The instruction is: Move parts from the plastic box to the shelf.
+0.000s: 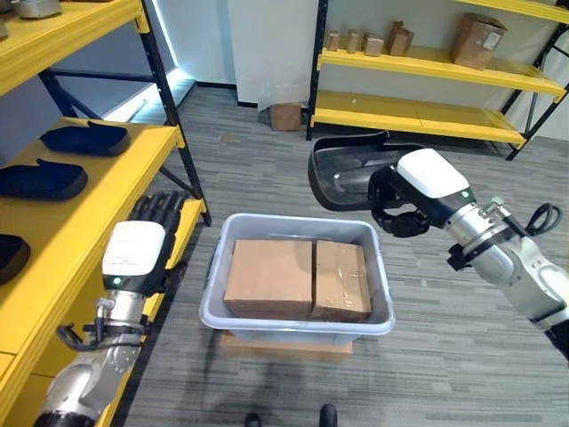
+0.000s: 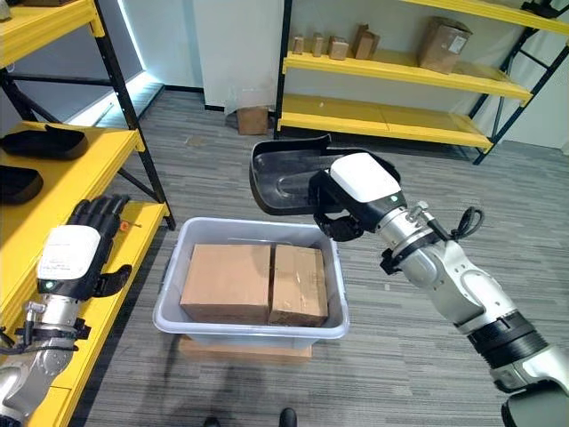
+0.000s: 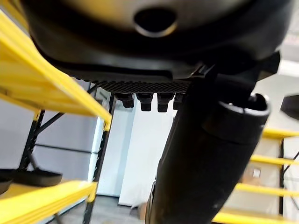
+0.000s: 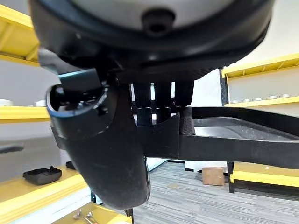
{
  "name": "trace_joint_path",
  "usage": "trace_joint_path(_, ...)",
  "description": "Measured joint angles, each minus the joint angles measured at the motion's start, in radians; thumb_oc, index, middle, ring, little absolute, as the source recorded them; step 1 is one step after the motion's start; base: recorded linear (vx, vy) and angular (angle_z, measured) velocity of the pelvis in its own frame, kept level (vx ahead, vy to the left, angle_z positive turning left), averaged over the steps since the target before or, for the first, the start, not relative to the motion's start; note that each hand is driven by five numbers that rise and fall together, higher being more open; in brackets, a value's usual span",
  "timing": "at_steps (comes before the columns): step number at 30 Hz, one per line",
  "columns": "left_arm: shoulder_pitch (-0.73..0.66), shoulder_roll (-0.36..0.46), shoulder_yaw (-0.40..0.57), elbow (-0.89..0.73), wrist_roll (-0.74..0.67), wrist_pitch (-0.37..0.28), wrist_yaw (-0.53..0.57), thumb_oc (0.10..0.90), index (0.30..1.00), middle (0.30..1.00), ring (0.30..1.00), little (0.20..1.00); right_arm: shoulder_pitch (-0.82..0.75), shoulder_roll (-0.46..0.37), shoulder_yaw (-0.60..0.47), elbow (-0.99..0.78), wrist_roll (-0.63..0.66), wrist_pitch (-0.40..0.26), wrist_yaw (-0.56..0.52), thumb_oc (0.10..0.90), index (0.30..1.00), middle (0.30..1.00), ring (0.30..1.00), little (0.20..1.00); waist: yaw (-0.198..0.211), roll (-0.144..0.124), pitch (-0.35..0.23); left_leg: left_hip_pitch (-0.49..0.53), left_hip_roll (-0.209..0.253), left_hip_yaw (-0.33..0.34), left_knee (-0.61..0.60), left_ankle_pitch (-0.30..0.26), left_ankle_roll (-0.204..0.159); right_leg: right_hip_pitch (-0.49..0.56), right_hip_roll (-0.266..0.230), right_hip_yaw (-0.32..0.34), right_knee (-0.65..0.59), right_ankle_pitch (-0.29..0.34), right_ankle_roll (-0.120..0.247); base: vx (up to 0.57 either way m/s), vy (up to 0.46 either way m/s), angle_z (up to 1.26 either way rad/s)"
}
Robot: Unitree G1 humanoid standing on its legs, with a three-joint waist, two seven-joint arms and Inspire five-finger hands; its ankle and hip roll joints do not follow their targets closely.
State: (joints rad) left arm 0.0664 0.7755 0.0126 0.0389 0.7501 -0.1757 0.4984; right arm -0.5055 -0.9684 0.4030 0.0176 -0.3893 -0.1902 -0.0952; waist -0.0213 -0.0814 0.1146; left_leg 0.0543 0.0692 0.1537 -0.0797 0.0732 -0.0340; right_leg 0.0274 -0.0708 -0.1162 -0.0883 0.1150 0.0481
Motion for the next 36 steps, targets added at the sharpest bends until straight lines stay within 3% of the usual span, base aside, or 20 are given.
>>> trace_joint_path(14,-0.184,0.001,-0.014,-0.180,0.001,-0.027,0.018,0.900,1.000,1.000,1.000,1.000,-0.009,0.057,0.029,0.042,0.000,0.024,0.033,0.400,0.300,0.300,0.300,0.300,-0.002,0.003,0.000,0.001,0.000,-0.001,0.000,0.001,0.000,0.001,0.001,0.000,0.002,0.000,0.000,0.00,0.000,0.00)
trace_joint_path(23,-0.306,0.067,-0.126,-0.211,0.011,-0.052,0.019,0.900,1.000,1.000,1.000,1.000,-0.048,0.098,0.116,0.074,-0.002,0.021,0.044,0.400,0.300,0.300,0.300,0.300,-0.004,0.004,0.000,0.001,-0.001,0.000,0.000,0.000,0.000,0.001,0.001,0.000,0.002,-0.002,0.000,0.00,0.002,0.00)
trace_joint_path(36,-0.345,0.071,-0.226,-0.196,0.012,-0.065,0.009,0.900,1.000,1.000,1.000,1.000,-0.140,0.113,0.173,0.078,-0.003,0.023,0.045,0.400,0.300,0.300,0.300,0.300,-0.007,0.004,0.000,0.002,-0.001,0.003,0.000,0.000,0.000,0.001,0.001,0.004,0.002,-0.001,0.000,0.00,0.003,0.00)
